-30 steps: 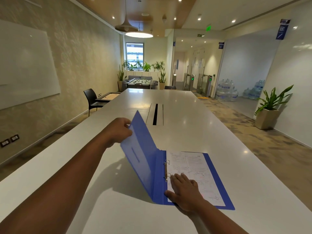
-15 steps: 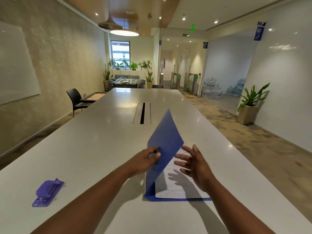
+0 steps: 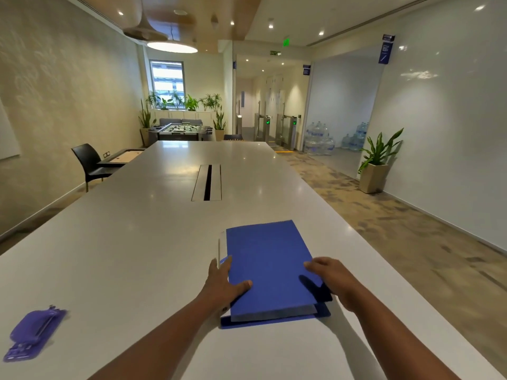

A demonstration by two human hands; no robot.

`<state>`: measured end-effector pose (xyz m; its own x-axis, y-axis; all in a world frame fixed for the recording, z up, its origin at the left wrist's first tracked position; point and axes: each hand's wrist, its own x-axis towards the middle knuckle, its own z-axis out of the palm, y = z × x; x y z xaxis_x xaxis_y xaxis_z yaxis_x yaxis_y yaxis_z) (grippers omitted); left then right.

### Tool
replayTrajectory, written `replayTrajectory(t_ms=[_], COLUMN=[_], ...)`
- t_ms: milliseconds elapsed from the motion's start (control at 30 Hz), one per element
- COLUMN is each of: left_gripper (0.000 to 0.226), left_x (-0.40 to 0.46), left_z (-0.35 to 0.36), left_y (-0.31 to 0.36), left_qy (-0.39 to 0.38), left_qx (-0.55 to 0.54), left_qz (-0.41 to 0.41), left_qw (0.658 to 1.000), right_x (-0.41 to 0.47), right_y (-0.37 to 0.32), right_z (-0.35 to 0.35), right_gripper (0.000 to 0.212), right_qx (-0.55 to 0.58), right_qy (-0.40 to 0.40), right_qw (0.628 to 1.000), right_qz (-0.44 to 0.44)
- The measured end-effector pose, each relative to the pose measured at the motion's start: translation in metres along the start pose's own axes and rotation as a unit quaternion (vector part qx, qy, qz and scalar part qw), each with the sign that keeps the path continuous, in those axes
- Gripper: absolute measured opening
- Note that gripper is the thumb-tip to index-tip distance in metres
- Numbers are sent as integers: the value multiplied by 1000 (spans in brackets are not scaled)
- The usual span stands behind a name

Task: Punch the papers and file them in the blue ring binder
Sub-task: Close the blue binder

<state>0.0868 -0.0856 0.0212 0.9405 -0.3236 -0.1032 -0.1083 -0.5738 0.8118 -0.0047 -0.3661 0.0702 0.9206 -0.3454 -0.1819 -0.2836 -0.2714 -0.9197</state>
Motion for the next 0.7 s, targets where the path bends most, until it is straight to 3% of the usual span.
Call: replayTrajectory(t_ms=[133, 200, 267, 400, 467, 533, 633, 700], left_gripper=[97, 84, 86, 113, 95, 72, 57, 51], left_x=[0, 2, 3, 10, 14, 17, 26, 32], left_z=[8, 9, 7, 4, 6, 7, 1, -7], left_y=[0, 3, 7, 13, 13, 16, 17, 15], left_qy=[23, 30, 26, 7, 22, 60, 101, 66], left_qx=[-73, -93, -95, -25, -28, -99, -250, -295], left_qz=[-2, 6, -5, -63, -65, -80, -175, -220], left_qw=[997, 995, 995, 998, 997, 990, 947, 927], right_x=[7, 7, 10, 17, 20, 23, 27, 29], right_y=[20, 25, 27, 28, 30, 31, 32, 32], right_z=[14, 22, 30, 46, 51, 53, 51, 49], right_gripper=[40, 68, 83, 71, 69, 68, 70, 78], right_qx=[-83, -112, -189, -360, -376, -374, -352, -327], right_qy=[4, -6, -10, 0, 18, 23, 19, 12], right_qw=[996, 993, 981, 932, 925, 925, 933, 942], right_qz=[33, 40, 32, 34, 53, 59, 71, 68])
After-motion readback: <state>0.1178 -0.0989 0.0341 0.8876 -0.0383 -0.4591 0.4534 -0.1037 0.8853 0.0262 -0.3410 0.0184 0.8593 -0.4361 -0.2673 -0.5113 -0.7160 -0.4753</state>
